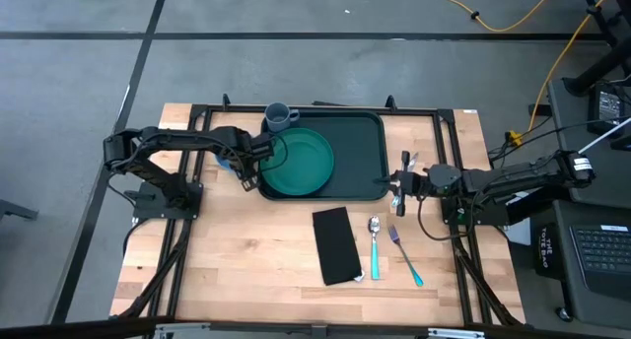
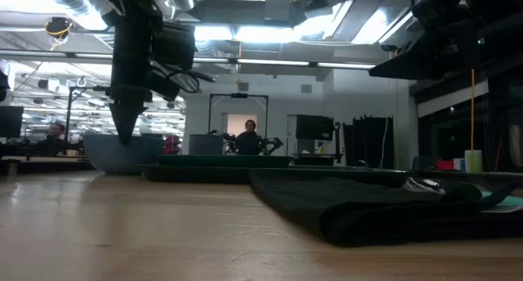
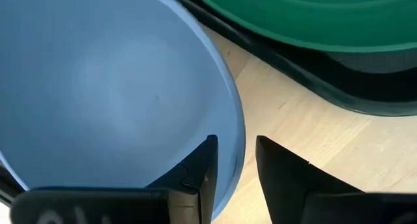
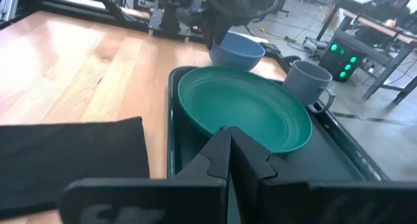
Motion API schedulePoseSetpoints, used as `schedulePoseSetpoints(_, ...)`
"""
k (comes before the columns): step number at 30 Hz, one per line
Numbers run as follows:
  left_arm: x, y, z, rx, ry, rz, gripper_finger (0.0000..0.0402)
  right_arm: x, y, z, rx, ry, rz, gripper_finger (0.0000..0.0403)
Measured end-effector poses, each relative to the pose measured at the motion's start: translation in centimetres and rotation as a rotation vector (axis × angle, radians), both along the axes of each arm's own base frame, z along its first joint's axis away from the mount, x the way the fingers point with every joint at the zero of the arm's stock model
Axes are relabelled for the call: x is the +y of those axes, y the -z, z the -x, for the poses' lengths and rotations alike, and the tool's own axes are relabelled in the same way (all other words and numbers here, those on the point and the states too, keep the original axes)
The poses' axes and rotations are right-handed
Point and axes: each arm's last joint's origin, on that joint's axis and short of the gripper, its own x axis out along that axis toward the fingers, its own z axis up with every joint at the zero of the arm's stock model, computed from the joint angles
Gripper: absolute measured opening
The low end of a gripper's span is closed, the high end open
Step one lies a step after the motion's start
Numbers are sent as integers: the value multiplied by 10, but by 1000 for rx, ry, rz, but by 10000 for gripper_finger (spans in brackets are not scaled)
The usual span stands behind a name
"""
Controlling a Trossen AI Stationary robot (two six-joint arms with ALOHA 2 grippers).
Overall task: Set up tray
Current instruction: Put the blue bowl on the green plate on the green serving tray
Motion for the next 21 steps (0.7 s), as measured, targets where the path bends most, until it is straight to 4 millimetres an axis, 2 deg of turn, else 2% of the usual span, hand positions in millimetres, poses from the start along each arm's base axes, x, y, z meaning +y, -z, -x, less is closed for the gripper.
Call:
schedulePoseSetpoints(5, 0, 0, -1, -1, 27, -7, 69, 0, -2, -1, -22, -4, 16, 10)
schedulePoseSetpoints(11, 0, 0, -1, 4, 57, -4, 9, 0, -3, -1, -24, -4, 19, 10)
schedulePoseSetpoints(21, -5, -1, -3, 6, 79, -5, 4, 0, -3, -1, -23, -4, 19, 10)
